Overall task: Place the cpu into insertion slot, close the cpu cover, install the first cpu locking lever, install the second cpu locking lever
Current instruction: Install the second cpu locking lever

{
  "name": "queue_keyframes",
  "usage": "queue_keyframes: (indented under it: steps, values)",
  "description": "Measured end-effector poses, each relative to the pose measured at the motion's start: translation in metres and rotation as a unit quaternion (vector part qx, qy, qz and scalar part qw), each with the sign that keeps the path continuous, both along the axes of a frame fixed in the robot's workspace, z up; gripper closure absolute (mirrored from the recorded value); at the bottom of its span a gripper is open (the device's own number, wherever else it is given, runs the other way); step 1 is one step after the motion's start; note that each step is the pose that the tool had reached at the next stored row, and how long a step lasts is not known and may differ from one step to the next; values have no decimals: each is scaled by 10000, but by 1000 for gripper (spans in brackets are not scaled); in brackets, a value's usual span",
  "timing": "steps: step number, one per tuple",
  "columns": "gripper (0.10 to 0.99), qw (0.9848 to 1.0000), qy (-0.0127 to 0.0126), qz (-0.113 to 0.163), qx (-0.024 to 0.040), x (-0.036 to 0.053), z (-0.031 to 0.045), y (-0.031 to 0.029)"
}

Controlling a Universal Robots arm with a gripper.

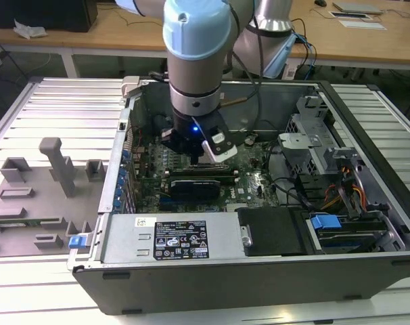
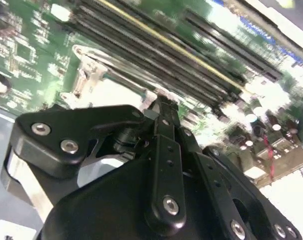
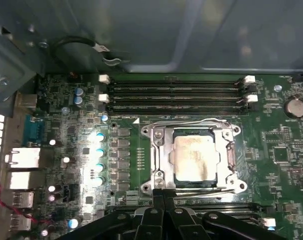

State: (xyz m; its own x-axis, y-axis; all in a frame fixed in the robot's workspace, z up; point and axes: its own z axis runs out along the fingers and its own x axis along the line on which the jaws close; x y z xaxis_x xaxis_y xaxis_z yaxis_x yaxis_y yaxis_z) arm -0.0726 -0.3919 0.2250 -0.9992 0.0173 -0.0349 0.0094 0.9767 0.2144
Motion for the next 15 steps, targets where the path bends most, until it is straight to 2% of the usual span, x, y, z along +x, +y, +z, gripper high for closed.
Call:
queue_keyframes:
  steps: [3,4,8,10,15]
  values:
    - [980,10000,15,0,0,157,0,-3]
    - [980,10000,15,1,0,186,0,17]
    - [980,10000,14,1,1,285,-1,188]
    - [980,10000,14,1,-6,287,0,243]
    - [980,10000,14,1,-20,287,38,248]
